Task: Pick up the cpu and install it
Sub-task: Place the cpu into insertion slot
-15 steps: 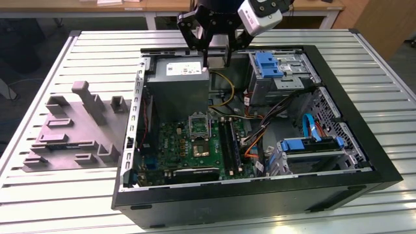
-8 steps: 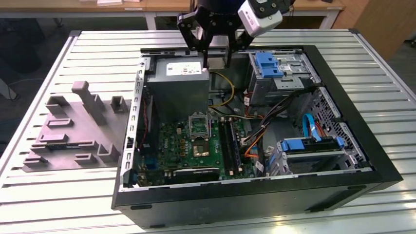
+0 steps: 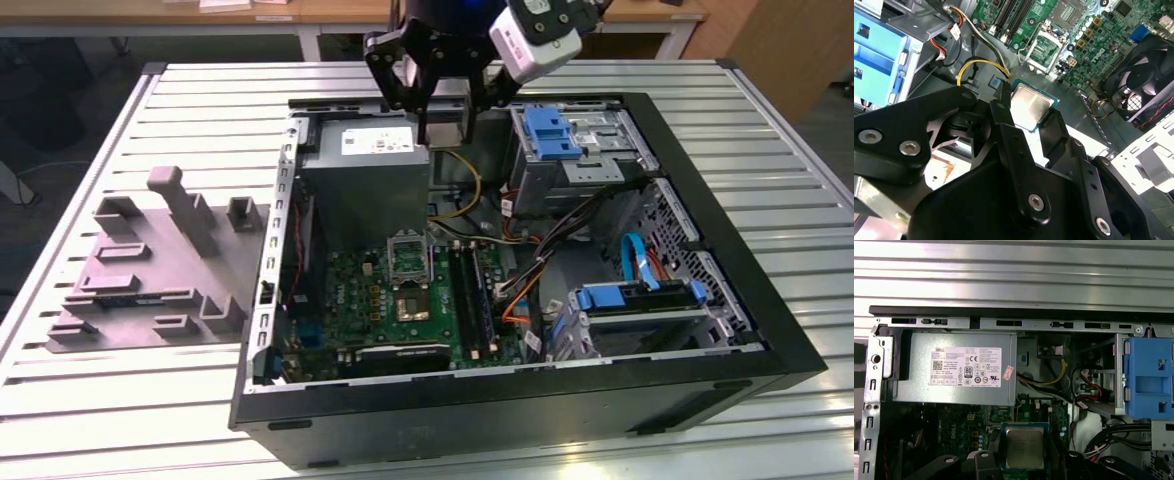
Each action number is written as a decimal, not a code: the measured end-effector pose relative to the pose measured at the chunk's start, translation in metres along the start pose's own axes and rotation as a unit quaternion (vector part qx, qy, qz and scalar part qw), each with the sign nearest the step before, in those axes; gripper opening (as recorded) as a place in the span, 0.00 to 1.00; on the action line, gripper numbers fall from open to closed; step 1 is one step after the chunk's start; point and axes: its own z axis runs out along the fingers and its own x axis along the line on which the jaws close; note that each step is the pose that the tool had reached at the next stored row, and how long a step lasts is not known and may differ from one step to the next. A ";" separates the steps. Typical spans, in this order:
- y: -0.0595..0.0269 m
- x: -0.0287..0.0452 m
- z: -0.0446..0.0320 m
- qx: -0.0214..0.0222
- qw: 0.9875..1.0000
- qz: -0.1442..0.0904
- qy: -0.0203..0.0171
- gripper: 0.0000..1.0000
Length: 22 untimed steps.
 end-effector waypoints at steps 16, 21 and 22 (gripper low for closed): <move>-0.0053 0.0001 0.0016 0.000 1.000 0.000 0.000 0.47; -0.0071 0.0001 0.0022 0.000 1.000 0.000 0.000 0.47; -0.0076 0.0001 0.0024 0.000 1.000 0.000 0.000 0.47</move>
